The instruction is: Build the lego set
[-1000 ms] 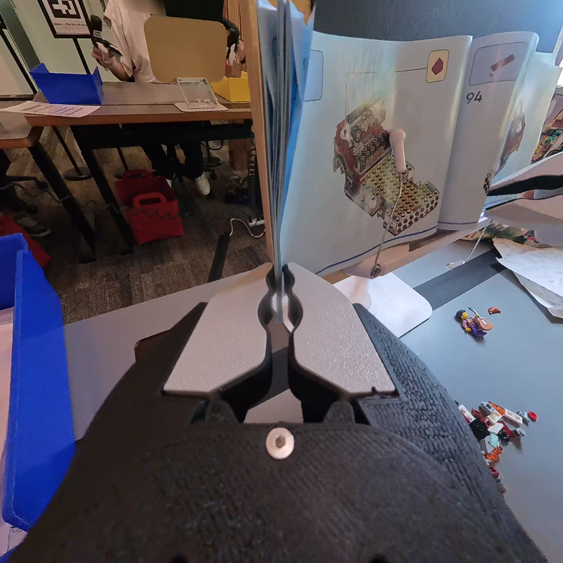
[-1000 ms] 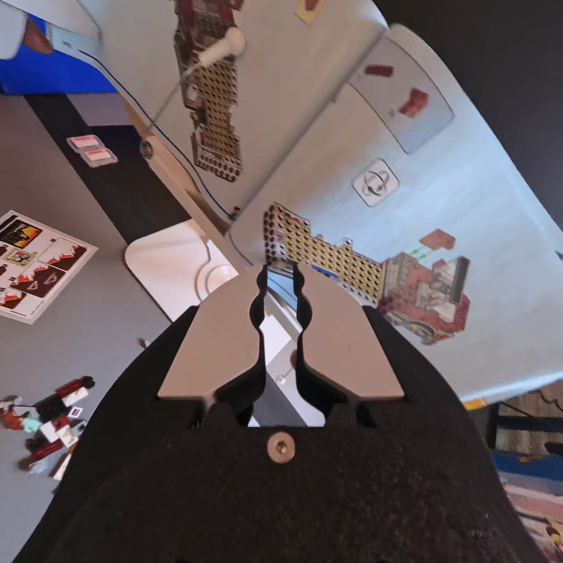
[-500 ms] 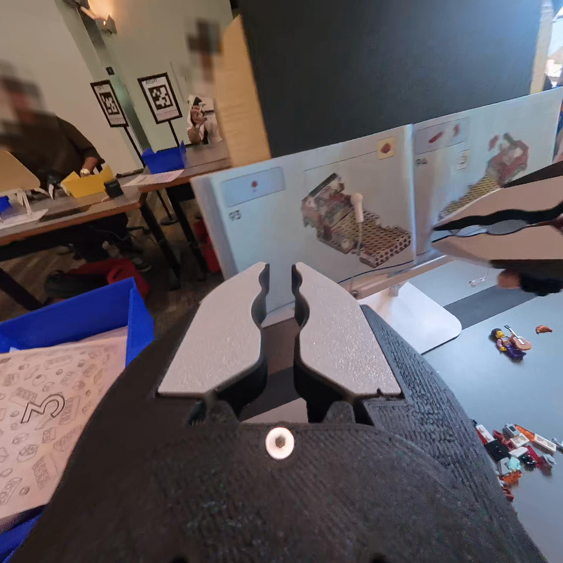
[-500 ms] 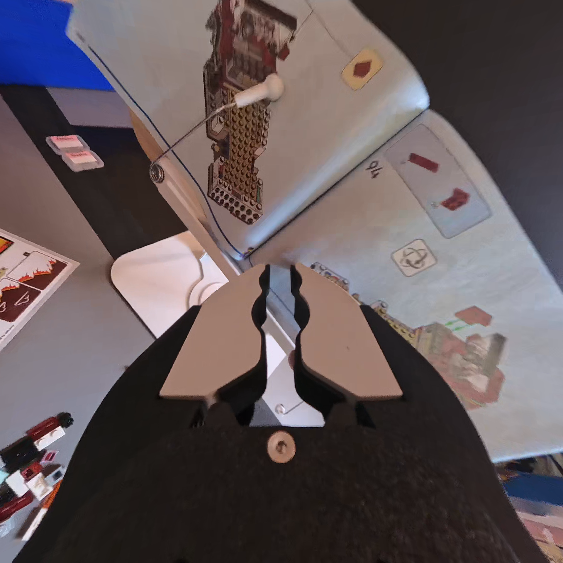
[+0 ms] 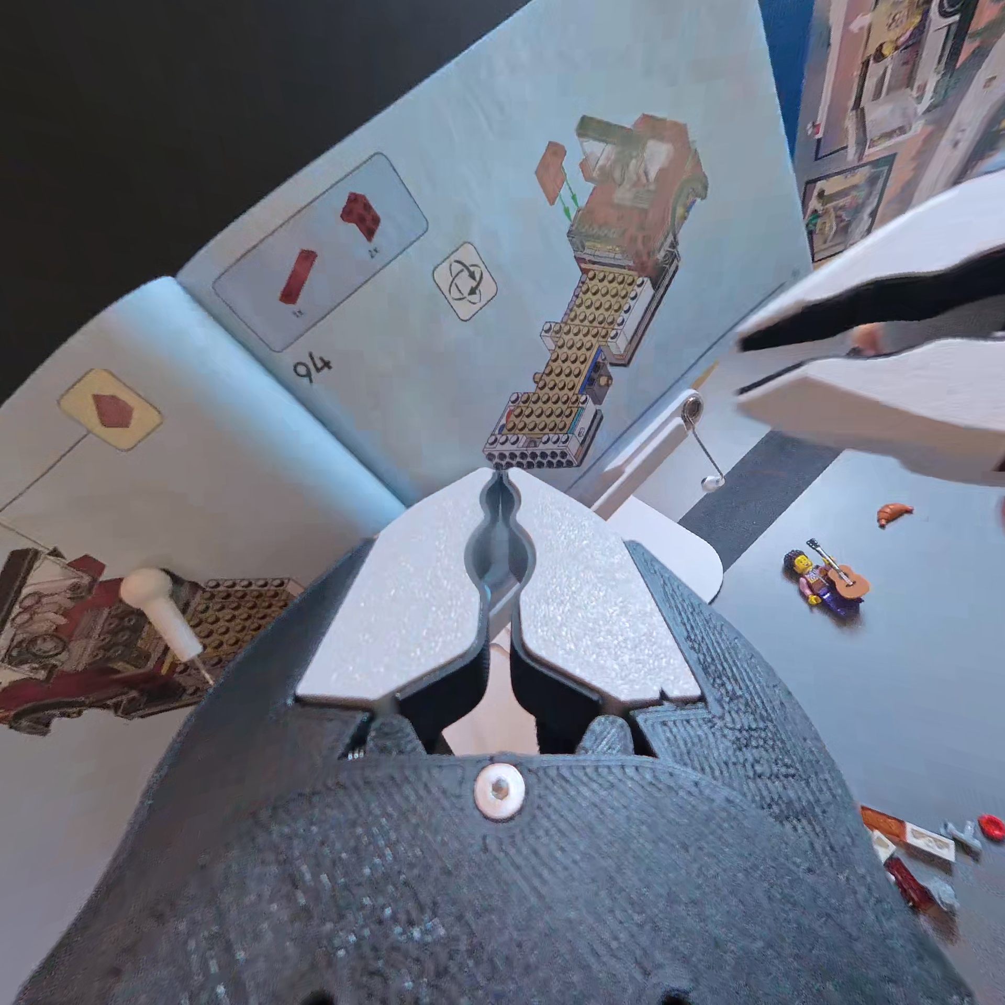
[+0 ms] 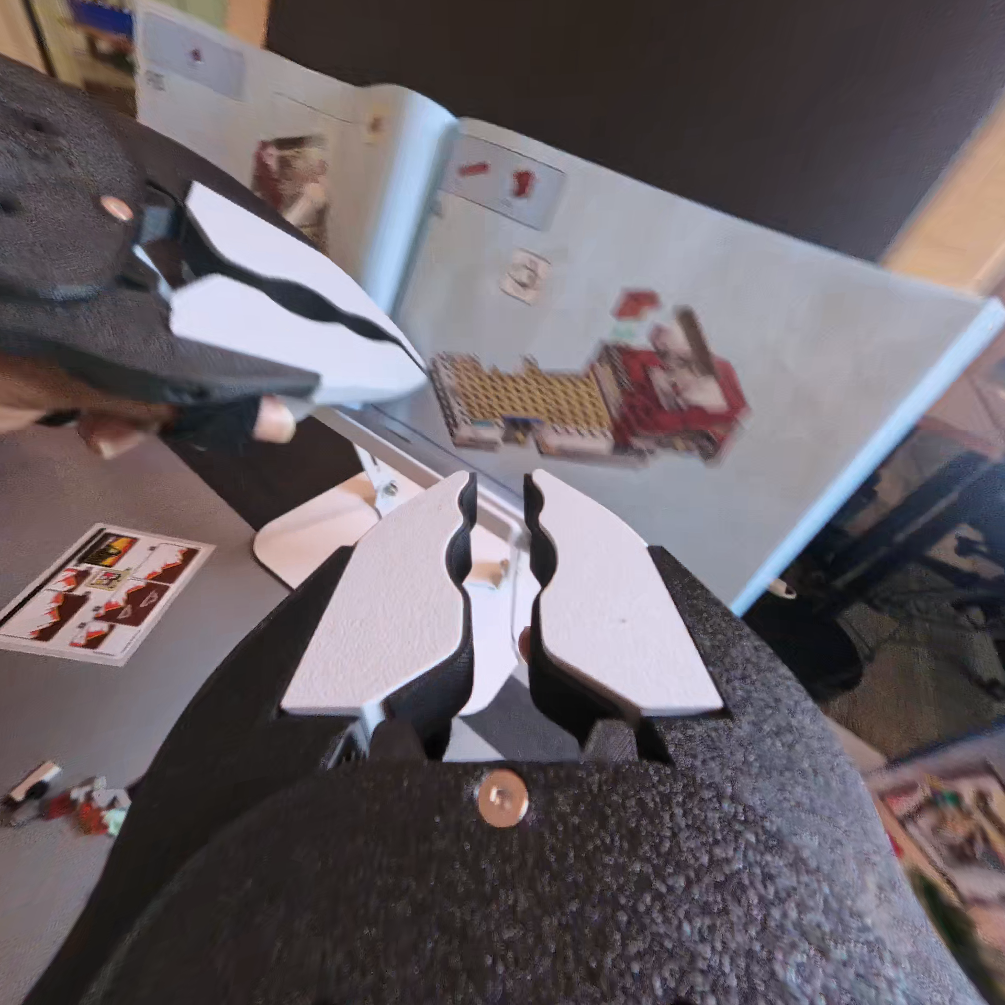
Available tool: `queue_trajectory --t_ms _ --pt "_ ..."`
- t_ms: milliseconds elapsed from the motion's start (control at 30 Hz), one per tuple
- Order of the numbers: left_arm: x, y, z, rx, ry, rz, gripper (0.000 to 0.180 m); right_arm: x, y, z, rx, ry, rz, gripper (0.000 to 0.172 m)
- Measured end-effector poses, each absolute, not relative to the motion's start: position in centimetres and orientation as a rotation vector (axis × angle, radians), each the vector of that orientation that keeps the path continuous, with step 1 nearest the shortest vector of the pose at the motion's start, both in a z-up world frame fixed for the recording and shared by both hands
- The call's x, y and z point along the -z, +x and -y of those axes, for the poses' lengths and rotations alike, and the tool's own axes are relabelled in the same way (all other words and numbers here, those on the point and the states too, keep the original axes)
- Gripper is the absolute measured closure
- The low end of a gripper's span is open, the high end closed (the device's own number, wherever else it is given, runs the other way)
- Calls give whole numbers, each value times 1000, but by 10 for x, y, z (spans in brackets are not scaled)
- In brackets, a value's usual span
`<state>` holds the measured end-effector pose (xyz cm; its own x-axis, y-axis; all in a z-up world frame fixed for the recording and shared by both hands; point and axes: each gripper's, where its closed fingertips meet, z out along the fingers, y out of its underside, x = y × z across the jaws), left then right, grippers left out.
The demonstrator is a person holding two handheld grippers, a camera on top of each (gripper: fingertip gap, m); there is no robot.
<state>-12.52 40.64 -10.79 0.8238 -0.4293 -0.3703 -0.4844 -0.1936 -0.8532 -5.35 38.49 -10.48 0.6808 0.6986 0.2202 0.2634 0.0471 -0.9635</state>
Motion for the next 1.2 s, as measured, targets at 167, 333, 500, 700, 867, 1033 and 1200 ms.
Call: queue_trajectory --t_ms 167,333,500,700,867,1033,1200 --pt "109 -125 -412 -33 -1853 -656 180 195 -16 -400 -353 -1666 817 131" --pt "111 -125 -417 -150 -1909 -647 180 199 -38 -421 -162 -1516 876 164" --pt "112 -125 -419 -115 -1963 -609 180 174 -6 -424 222 -1473 912 169" --pt "112 -124 -420 -74 -1983 -572 180 128 4 -421 659 -1309 979 165" --pt "112 -125 -420 -29 -1971 -570 180 101 -15 -425 920 -1085 1174 164" --pt "108 -122 -412 71 -1904 -588 180 110 -10 -431 839 -1214 1260 158" --pt "80 -123 -351 302 -1671 -489 180 125 -17 -348 409 -1270 1189 141"
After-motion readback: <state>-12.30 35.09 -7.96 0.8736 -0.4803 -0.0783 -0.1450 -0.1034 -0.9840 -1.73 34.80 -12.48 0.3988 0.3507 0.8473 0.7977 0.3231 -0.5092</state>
